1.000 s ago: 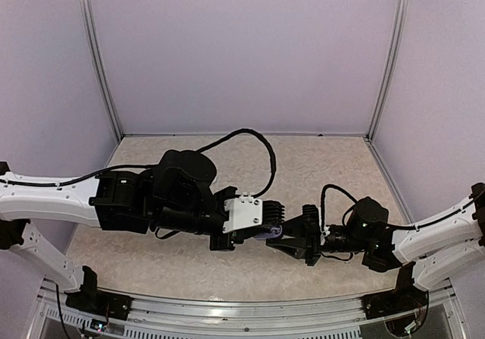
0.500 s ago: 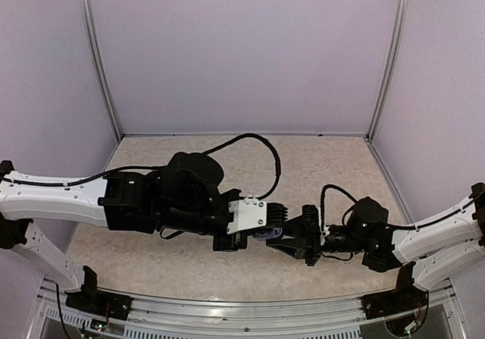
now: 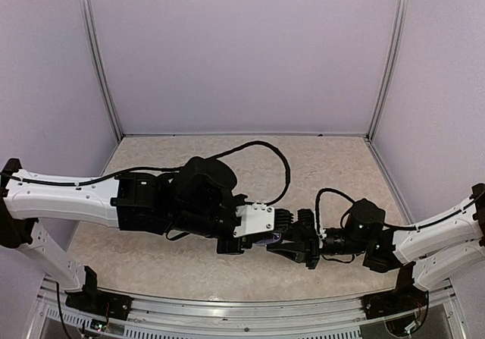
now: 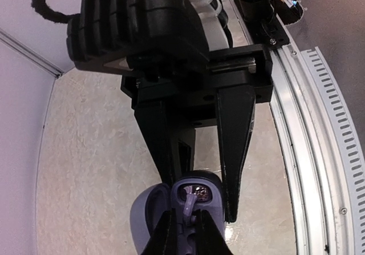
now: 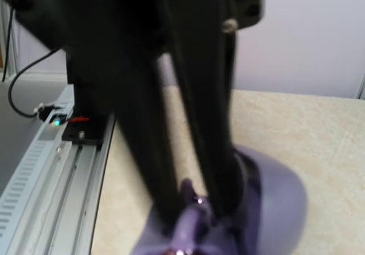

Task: Insert the wireless bluetooth earbuds into the charging case
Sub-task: Adjust the right earbud in the right side groove of the charging case, then close the charging case with the earbuds at the corner of the board.

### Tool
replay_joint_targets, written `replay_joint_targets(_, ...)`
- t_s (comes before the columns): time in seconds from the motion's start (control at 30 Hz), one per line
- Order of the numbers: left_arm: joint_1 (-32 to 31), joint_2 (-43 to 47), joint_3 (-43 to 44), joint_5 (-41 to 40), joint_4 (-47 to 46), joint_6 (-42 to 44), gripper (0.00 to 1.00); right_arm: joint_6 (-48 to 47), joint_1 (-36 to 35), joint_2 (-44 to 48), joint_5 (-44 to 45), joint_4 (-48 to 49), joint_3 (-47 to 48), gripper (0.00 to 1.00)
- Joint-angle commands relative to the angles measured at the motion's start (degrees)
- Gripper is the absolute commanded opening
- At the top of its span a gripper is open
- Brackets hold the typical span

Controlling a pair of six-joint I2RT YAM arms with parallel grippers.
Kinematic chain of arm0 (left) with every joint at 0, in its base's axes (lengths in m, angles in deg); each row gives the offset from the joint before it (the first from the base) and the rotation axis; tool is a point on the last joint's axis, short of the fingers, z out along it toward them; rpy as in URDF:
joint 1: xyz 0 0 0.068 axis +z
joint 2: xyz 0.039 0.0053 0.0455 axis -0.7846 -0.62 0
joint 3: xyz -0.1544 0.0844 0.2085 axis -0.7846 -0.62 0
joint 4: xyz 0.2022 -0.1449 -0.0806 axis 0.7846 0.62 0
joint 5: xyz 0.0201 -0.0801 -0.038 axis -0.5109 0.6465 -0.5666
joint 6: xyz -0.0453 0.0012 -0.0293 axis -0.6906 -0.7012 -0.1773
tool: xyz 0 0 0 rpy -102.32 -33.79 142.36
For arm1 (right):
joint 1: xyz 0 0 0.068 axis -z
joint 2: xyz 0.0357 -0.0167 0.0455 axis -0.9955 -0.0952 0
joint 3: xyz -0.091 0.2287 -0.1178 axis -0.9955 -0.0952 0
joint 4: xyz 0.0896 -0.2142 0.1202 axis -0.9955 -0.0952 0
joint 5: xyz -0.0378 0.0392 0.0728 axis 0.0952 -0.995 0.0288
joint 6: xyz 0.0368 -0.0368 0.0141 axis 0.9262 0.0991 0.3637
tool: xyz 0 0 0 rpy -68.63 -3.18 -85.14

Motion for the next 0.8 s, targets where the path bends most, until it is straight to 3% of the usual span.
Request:
replay_joint_targets(0.0, -0.96, 0.41, -0.69, -0.48, -1.45, 0.44, 0.24, 0.53, -1.0, 2.31, -0.12, 7.21, 0.78, 0.0)
replay_joint_targets(0.1, -0.96, 6.45, -4.04, 0.2, -7.3, 1.21, 0.44, 1.14, -0.96, 2.12, 0.65, 7.32, 0.29, 0.0)
replay_joint_targets(0.23, -0.84, 13.55, -8.44, -0.79, -13.53, 1.76, 0.6, 1.63, -0.96, 1.65, 1.18, 7.63, -0.13, 0.0)
replay_joint_targets(0.33, 0.45, 15.27, -10.19, -1.24, -15.12, 0.12, 0.7, 1.97, -1.0, 1.4, 0.68, 7.87, -0.08, 0.0)
replay_joint_targets(0.47, 3.43, 15.53, -12.1, 0.39, -16.16, -3.14, 0.92, 1.69, -1.0, 1.5, -0.86, 7.72, 0.53, 0.0)
replay_joint_targets(0.6, 4.68, 13.17, -12.0, 4.88, -14.99, -4.18, 0.96, 0.86, -1.01, 2.01, -2.13, 6.53, 1.48, 0.0)
replay_joint_targets(0.77, 4.89, 10.83, -11.86, 12.06, -14.37, -3.44, 0.89, -0.23, -1.0, 2.16, -2.91, 4.8, 2.86, 0.0)
